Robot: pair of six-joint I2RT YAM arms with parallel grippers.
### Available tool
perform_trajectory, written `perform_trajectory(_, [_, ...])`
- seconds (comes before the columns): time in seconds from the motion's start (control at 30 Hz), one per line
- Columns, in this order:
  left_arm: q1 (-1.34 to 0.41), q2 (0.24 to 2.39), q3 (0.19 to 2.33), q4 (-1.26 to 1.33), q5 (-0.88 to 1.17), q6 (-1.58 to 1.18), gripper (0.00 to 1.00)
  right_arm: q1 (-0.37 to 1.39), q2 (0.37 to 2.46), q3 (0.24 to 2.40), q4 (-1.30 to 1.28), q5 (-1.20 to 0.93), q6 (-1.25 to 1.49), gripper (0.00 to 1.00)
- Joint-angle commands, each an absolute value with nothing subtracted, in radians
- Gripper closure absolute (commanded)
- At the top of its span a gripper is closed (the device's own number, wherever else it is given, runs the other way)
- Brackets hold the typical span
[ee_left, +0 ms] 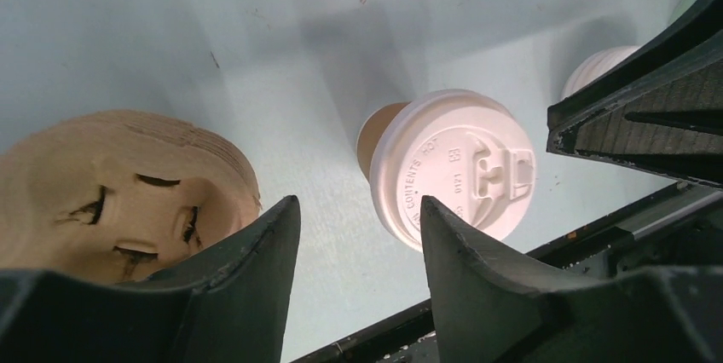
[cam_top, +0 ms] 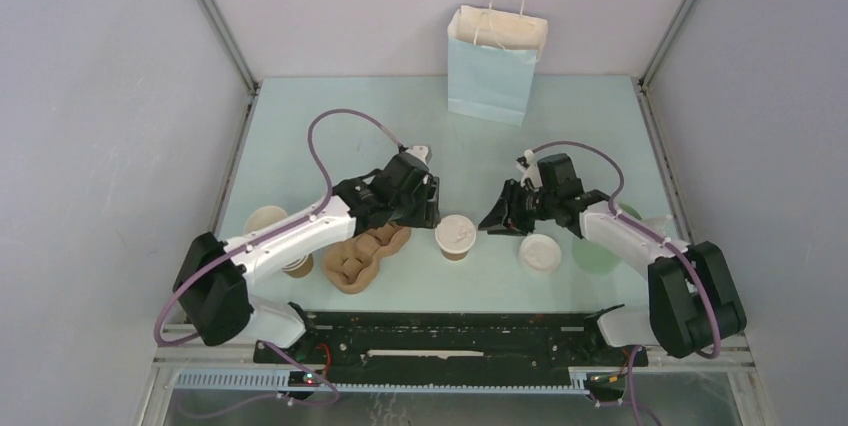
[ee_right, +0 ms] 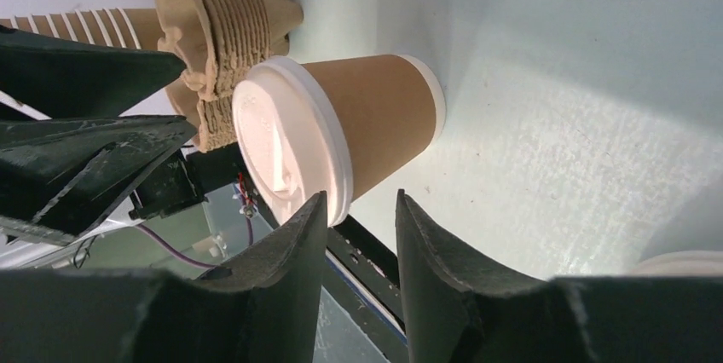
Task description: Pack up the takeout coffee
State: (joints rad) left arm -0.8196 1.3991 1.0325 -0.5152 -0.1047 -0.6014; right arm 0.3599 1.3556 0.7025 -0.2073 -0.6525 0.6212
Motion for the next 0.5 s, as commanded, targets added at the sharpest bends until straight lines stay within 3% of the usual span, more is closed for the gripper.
perform_trajectory(0.0, [-0.816,1.345,1.140,-0.572,-0.144,-0.518,0.40,0.378,1.291,0.801,-0.308,-0.600,0.575,0.54])
perform_trajectory(0.13, [-0.809,1.243,1.141,-0.581,-0.134,-0.480,0.36,0.420,1.240,0.881,-0.430,-0.514,0.526,0.39])
perform_trajectory(0.23, [-0.806,1.116,1.140,-0.575,-0.115,-0.434,0.30,0.497,1.208,0.929,-0.497,-0.400,0.461,0.21])
perform_trajectory(0.3, [-0.805,1.033,1.138,-0.571,-0.109,-0.401,0.26,0.561,1.207,0.965,-0.545,-0.270,0.430,0.01])
perform_trajectory(0.47, [-0.796,0.826,1.124,-0.581,-0.108,-0.332,0.17,0.707,1.300,1.096,-0.640,-0.074,0.405,0.00])
